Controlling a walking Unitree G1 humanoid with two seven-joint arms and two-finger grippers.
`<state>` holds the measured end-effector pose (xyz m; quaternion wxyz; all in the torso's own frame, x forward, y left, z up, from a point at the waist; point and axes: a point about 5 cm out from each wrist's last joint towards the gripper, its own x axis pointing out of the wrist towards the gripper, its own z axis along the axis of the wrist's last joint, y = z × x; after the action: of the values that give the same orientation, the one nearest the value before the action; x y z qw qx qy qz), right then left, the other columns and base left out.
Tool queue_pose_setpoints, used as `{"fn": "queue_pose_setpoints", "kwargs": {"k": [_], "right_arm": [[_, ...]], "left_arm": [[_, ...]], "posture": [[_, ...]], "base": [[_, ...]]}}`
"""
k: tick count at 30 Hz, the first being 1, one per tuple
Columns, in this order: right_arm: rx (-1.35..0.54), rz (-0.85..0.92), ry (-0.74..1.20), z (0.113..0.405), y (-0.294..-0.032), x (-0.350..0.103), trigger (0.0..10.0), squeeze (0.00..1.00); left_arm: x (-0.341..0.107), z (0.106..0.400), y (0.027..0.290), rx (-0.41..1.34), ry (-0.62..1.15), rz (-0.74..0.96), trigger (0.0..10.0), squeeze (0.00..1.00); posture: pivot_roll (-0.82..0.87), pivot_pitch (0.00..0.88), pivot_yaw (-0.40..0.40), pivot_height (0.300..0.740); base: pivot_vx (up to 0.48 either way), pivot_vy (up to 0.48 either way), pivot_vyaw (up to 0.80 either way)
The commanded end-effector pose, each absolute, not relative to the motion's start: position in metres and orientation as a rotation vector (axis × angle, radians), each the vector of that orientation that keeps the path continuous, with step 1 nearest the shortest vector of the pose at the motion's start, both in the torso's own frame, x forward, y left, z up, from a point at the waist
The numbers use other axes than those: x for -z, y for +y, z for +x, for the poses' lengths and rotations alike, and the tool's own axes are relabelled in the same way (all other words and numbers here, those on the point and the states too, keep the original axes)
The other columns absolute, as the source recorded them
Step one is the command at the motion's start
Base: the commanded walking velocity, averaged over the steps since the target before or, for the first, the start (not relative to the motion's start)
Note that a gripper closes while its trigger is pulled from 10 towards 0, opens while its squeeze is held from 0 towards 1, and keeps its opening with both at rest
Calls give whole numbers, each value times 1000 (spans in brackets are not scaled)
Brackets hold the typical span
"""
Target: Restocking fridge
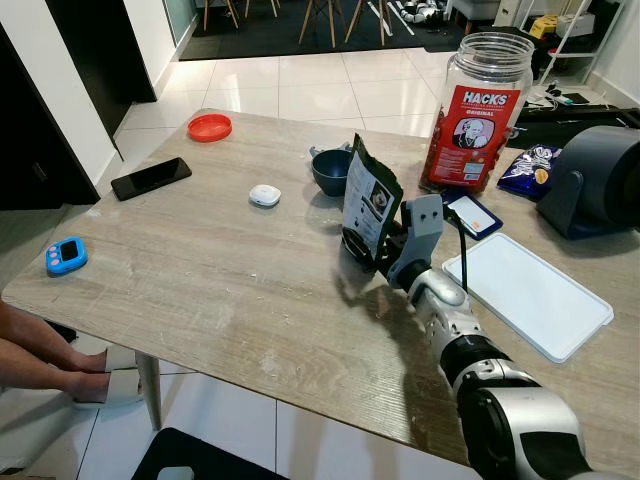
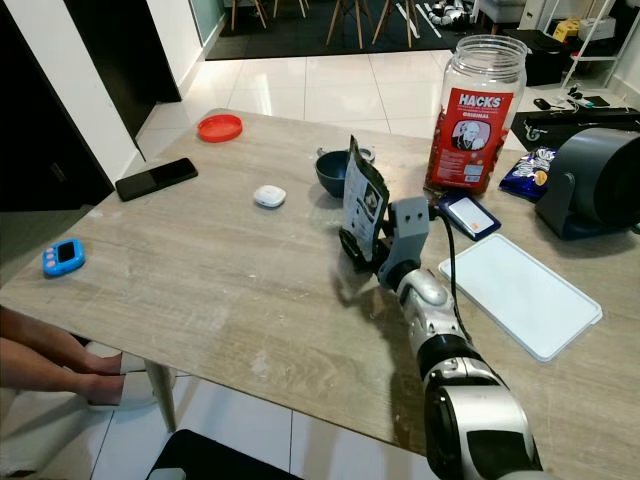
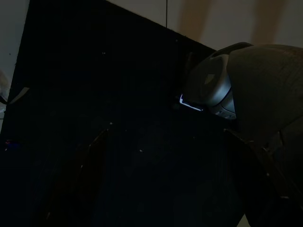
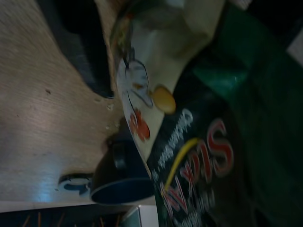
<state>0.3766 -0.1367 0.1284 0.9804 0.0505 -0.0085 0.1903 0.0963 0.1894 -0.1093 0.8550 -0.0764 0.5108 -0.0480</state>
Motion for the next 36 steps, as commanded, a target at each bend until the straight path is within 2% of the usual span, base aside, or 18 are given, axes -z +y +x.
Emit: {"fn": "queue_pose_setpoints", "kwargs": {"k": [1, 12, 23, 29, 30, 31, 32, 33, 36], "right_arm": [[-365, 103, 2, 374, -135, -121, 0, 0], [-352, 127, -4, 374, -135, -121, 0, 0], [-416, 224, -44, 374, -131, -128, 0, 0], [-275, 331, -187, 387, -182, -167, 0, 0], [-257, 335, -203, 387, -191, -172, 2235, 0], [-242, 341, -218, 388, -200, -176, 3294, 0], [-242, 341, -218, 388, -200, -176, 3294, 0], [-233, 351, -263, 387, -218, -187, 10000, 0], [-240, 357, -316, 384, -232, -200, 10000, 0]], "left_arm": [[114, 83, 177, 138, 1125, -186, 10000, 0], [114, 86, 175, 136, 1118, -190, 10000, 0], [113, 91, 173, 141, 1111, -190, 10000, 0], [112, 98, 172, 139, 1100, -190, 10000, 0], [111, 99, 172, 138, 1099, -190, 10000, 0], [111, 99, 172, 138, 1099, -190, 10000, 0], [111, 99, 172, 138, 1099, -190, 10000, 0], [111, 101, 172, 139, 1098, -189, 10000, 0], [111, 102, 172, 139, 1098, -189, 10000, 0]], "posture": [[149, 105, 11, 740], [142, 96, 7, 740], [133, 82, 6, 740], [122, 58, -2, 740], [117, 50, -4, 740], [117, 50, -4, 740], [117, 50, -4, 740], [107, 37, -6, 740], [104, 32, -7, 740]], "base": [[0, 0, 0], [0, 0, 0], [0, 0, 0], [0, 0, 0], [0, 0, 0], [0, 0, 0], [0, 0, 0], [0, 0, 0], [0, 0, 0]]}}
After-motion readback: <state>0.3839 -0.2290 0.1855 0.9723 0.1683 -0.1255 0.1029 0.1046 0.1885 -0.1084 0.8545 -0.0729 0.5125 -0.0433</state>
